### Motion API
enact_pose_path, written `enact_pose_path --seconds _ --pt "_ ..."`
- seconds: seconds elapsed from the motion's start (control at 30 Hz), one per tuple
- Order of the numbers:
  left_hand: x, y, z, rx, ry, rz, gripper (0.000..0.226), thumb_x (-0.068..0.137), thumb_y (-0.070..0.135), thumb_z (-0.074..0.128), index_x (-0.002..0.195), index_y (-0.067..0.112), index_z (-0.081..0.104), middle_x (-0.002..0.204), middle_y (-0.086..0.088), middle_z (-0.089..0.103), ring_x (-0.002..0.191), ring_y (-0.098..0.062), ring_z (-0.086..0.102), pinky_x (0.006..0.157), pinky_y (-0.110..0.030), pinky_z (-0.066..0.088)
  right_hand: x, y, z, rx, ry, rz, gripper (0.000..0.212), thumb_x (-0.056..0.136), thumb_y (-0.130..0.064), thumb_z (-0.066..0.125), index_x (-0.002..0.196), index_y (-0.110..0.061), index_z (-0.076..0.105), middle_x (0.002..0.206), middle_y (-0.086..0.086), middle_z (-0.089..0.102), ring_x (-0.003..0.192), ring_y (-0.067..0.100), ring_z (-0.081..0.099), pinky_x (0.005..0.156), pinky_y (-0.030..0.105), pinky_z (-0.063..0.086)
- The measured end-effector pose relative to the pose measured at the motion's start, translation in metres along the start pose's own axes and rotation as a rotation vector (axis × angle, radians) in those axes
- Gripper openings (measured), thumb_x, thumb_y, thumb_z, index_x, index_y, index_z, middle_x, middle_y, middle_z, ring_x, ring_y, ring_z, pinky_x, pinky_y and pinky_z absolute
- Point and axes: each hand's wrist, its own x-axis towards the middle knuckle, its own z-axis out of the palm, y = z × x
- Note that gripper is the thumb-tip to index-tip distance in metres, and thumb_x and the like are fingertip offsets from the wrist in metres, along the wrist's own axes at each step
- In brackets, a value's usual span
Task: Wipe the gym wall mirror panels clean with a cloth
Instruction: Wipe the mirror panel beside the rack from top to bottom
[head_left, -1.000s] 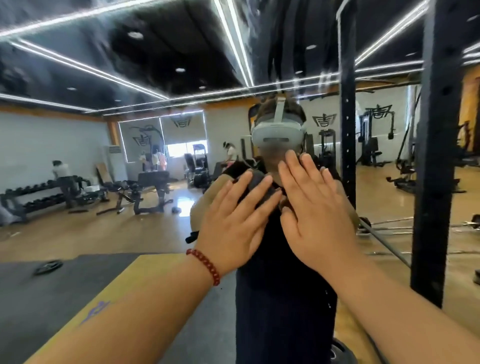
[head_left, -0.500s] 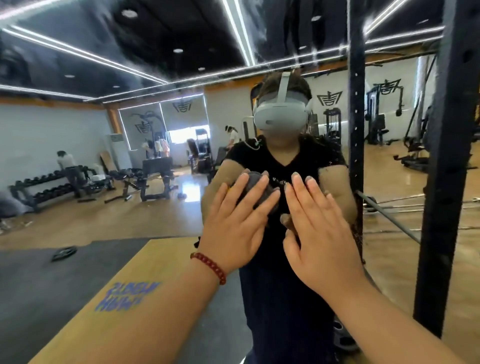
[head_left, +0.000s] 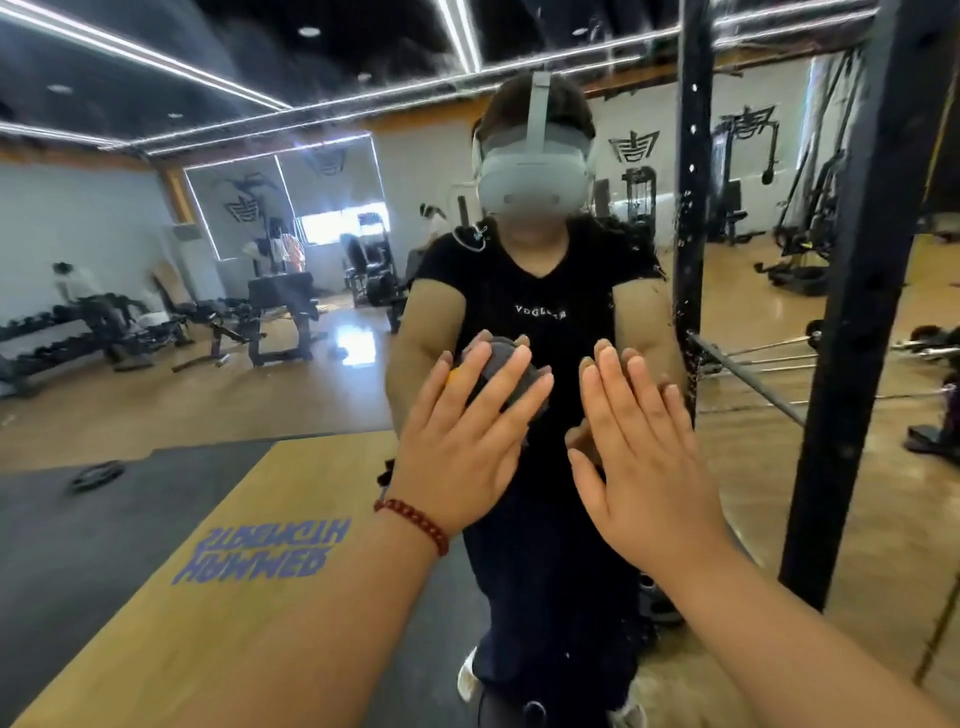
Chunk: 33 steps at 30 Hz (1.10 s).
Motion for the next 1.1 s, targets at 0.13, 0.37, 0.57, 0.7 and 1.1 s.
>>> enact_pose_path --seconds 0.13,0.37,0.57,0.7,1.1 --pt "0.036 -0.018 -0.011 -0.064 0.15 -0.4 0.049 0.097 0.02 0.052 0.146 0.018 0.045 0.155 -0.013 0.036 0.145 -0.038 0.022 0.122 -0.047 0.013 -0.019 -0.003 0.013 -0.028 -0.028 0.042 0.079 0.096 -0.04 0.038 0.158 -0.011 0.0 0.166 0.006 -0.005 0.153 0.024 0.001 0.124 0.043 0.002" --pt "-0.042 0.046 0.022 -0.019 -0.035 -0.209 0.056 0.095 0.028 0.052 0.148 0.024 0.035 0.158 -0.006 0.021 0.152 -0.029 0.002 0.12 -0.051 0.012 -0.024 -0.007 0.028 0.024 0.012 0.071 0.077 0.098 -0.044 0.035 0.158 -0.011 -0.001 0.165 0.007 -0.011 0.153 0.026 -0.007 0.123 0.044 -0.006" --pt "-0.02 0.044 0.011 -0.067 0.003 -0.346 0.05 0.099 0.027 0.048 0.148 0.024 0.035 0.156 -0.009 0.025 0.148 -0.035 0.013 0.122 -0.048 0.011 -0.048 -0.005 0.039 0.034 -0.003 0.029 0.077 0.097 -0.041 0.037 0.158 -0.011 0.003 0.165 0.007 -0.01 0.153 0.026 -0.006 0.123 0.045 -0.005" --pt "-0.01 0.045 0.021 -0.09 0.1 -0.431 0.051 0.099 0.023 0.047 0.149 0.022 0.035 0.155 -0.013 0.027 0.145 -0.041 0.017 0.121 -0.047 0.01 -0.06 -0.006 0.049 -0.004 0.004 -0.002 0.078 0.097 -0.041 0.04 0.158 -0.01 0.003 0.165 0.009 -0.009 0.153 0.028 -0.005 0.123 0.048 -0.002" --pt "-0.069 0.089 0.039 -0.158 -0.006 -0.46 0.045 0.105 0.034 0.038 0.149 0.027 0.033 0.157 -0.007 0.014 0.152 -0.028 -0.003 0.121 -0.05 0.004 -0.074 0.0 0.07 -0.003 0.039 -0.03 0.076 0.102 -0.039 0.043 0.158 -0.012 -0.001 0.165 0.005 -0.015 0.152 0.024 -0.012 0.122 0.047 -0.007"
